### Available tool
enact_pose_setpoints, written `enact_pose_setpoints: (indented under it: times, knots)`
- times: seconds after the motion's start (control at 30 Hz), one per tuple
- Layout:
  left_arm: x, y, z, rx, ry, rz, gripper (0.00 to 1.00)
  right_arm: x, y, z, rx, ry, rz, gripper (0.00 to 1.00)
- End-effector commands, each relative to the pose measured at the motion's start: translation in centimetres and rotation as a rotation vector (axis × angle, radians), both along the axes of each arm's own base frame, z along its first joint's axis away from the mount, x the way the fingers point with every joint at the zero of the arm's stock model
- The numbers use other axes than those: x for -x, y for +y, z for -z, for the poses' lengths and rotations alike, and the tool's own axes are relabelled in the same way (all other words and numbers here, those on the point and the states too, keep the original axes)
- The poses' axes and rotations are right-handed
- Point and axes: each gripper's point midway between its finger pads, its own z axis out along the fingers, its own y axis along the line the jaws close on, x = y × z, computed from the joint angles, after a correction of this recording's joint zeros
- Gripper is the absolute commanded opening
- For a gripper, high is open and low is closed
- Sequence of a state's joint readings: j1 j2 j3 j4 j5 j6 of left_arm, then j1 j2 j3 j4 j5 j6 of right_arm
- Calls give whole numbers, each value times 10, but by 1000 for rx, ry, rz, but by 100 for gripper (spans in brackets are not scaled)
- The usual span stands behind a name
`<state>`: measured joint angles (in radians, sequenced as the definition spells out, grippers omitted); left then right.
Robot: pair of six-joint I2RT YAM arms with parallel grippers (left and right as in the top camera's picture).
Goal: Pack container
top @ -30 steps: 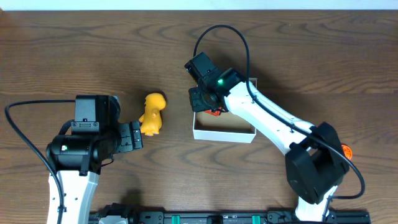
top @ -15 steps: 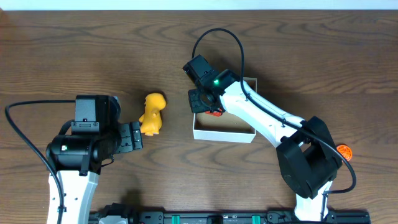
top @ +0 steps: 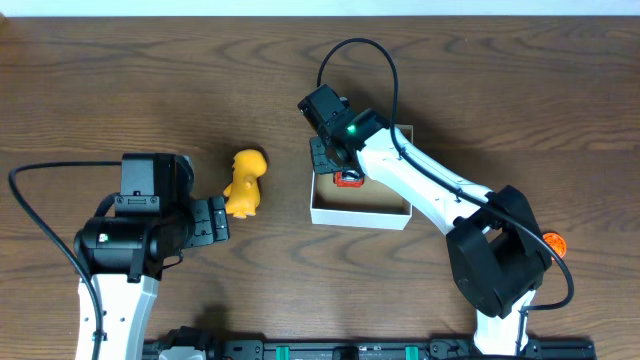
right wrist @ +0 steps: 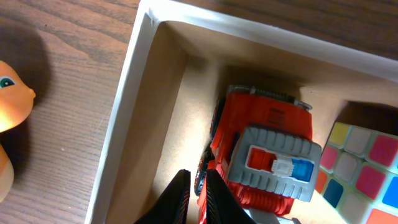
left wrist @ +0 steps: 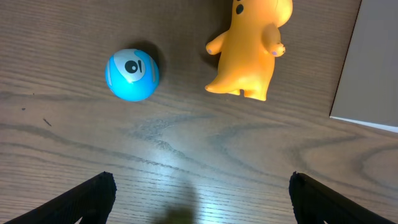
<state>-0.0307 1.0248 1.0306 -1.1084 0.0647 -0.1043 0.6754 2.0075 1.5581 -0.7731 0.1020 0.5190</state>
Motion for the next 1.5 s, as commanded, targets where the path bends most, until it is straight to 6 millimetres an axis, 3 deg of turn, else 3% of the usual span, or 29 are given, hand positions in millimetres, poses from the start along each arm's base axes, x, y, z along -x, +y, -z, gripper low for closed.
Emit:
enact_pose_setpoints:
  times: [0.0,0.27,0.6,0.9,1.47]
  knots:
    - [-2,0,-6,0,-13,-1,91,-3,-6,4,19,-4,32,13]
    - [-2,0,-6,0,-14,-1,91,1,-3,10,16,21,-6,13]
    - [-2,0,-6,0,-14,-1,91,5,-7,53,73,95,-6,13]
    - [-2,0,-6,0,-13,-1,91,-7,-5,50,54,53,10,13]
    - [-2,0,-6,0,-13,-1,91,-50,-27,37,85,-115,156,19]
